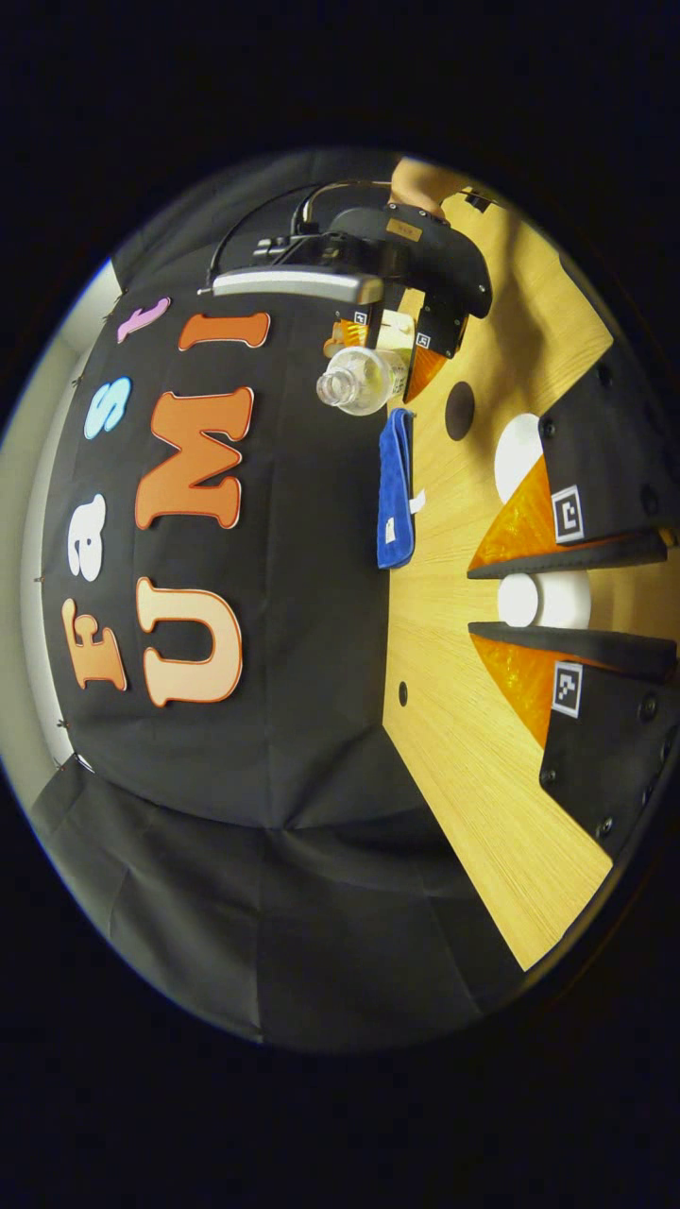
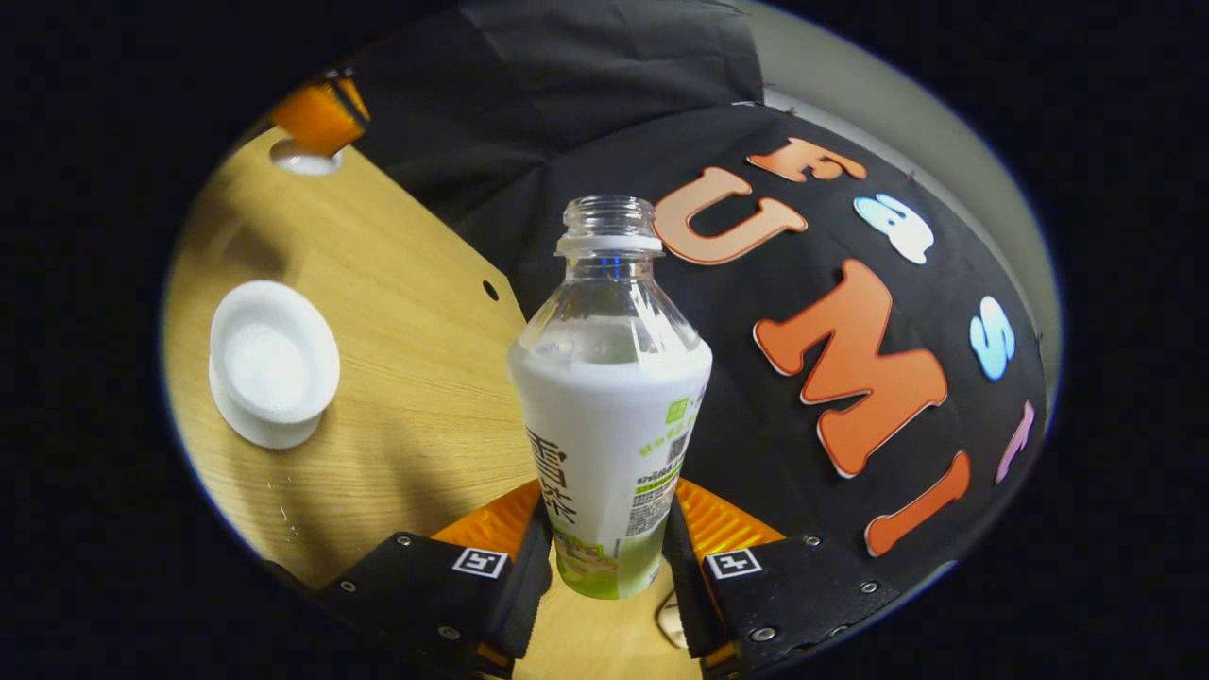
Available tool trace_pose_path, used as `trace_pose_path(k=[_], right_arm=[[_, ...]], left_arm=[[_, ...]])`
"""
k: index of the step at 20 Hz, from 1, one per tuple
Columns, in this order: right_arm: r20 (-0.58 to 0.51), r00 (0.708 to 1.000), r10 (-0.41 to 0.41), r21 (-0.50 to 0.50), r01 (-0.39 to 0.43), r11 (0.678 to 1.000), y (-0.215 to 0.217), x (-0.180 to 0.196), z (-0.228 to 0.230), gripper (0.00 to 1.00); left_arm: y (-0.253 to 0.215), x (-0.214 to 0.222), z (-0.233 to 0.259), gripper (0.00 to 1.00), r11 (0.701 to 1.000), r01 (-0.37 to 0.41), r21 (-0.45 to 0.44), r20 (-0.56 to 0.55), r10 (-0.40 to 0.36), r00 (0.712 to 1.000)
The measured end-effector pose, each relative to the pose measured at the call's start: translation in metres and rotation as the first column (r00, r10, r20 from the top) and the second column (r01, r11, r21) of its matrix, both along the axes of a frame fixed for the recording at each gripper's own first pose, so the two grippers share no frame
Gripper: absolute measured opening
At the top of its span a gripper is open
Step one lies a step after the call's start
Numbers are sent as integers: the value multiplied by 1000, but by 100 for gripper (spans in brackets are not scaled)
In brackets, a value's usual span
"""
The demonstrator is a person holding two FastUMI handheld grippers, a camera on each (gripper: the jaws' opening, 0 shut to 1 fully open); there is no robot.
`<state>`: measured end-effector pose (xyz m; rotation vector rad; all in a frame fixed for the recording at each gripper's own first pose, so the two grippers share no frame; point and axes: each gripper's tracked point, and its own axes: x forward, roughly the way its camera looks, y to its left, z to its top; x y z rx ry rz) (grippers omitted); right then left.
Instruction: Open the teacup lid with one hand, grasp the water bottle and pour water into the teacup with the other hand; after pouring, place the water bottle on the coaster and then close the teacup lid.
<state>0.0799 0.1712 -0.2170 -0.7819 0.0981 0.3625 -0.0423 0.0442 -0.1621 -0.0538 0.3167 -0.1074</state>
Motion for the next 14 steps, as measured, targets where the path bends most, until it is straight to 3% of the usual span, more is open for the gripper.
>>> trace_pose_path(k=[3, 6, 9, 14], right_arm=[[-57, 998, -32, 146, 40, 988, 3, -1, -11, 61], [-111, 992, -62, 312, 94, 945, 13, -7, -12, 62], [-178, 981, -79, 448, 152, 881, 17, -7, -15, 62], [-353, 934, -56, 614, 277, 739, 27, -9, -35, 62]], left_arm=[[-19, 0, 4, 31, 1000, 19, -18, 5, -19, 1000], [-38, 0, 7, 32, 999, 36, -28, 12, -36, 999], [-52, -1, 8, 32, 998, 48, -37, 15, -48, 999], [-69, 0, 15, 32, 997, 61, -46, 36, -60, 998]])
